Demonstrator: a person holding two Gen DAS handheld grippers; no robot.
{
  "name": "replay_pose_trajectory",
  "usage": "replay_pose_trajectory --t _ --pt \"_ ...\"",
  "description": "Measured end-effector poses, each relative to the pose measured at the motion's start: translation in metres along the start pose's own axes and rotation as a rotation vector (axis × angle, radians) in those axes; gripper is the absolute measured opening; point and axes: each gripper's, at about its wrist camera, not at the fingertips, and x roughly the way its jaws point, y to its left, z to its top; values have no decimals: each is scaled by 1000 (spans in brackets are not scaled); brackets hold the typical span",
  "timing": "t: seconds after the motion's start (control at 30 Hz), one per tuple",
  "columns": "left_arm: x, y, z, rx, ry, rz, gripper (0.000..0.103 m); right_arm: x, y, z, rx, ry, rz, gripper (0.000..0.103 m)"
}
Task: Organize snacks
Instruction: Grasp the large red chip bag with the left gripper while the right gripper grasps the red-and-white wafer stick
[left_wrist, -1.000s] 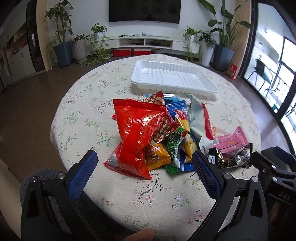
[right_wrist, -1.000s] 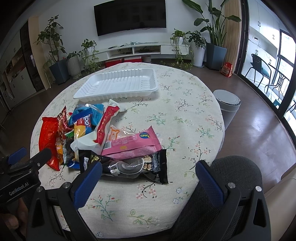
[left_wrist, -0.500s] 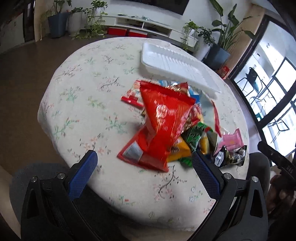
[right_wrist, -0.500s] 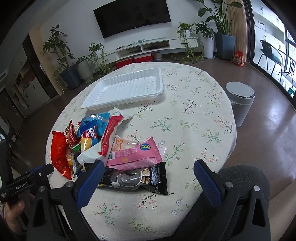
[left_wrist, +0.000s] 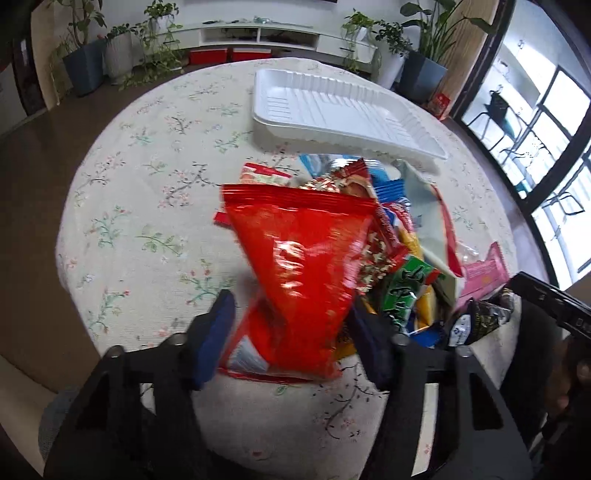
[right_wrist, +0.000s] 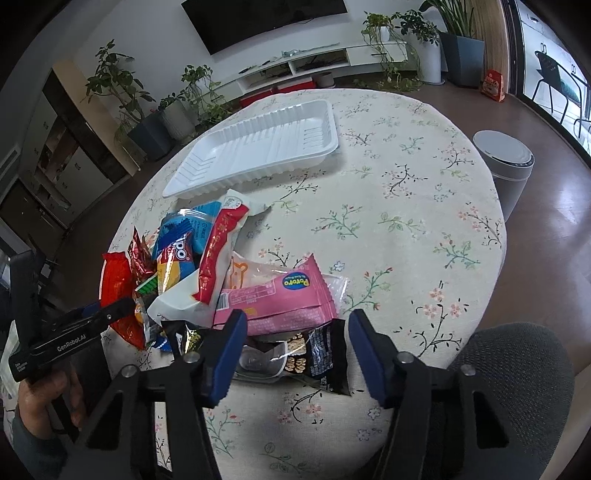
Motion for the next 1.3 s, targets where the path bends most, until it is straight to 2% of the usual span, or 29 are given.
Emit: replay_pose_trajectory --t 0.07,0.37,0.67,0.87,0.93,1.0,1.17,1.3 --pt "2 -2 0 12 -6 -22 40 0 1 0 -6 -5 4 57" --pt "-1 9 2 -3 -16 -119 28 -7 6 4 -52 -15 39 57" --pt "-14 26 -5 -43 -32 -177 26 -23 19 29 -165 -47 50 57" --pt "-10 24 -6 -31 -11 -156 27 -1 57 48 -199 22 138 56" --pt "-8 23 -5 -32 -8 -155 27 10 67 49 -205 49 152 49" --pt "-5 22 -5 -30 3 -151 29 22 75 50 -198 90 177 47" --pt "5 22 -2 -25 35 -102 34 43 79 52 -175 152 141 43" --pt "14 26 -1 -29 49 -104 36 56 75 57 -133 201 142 43"
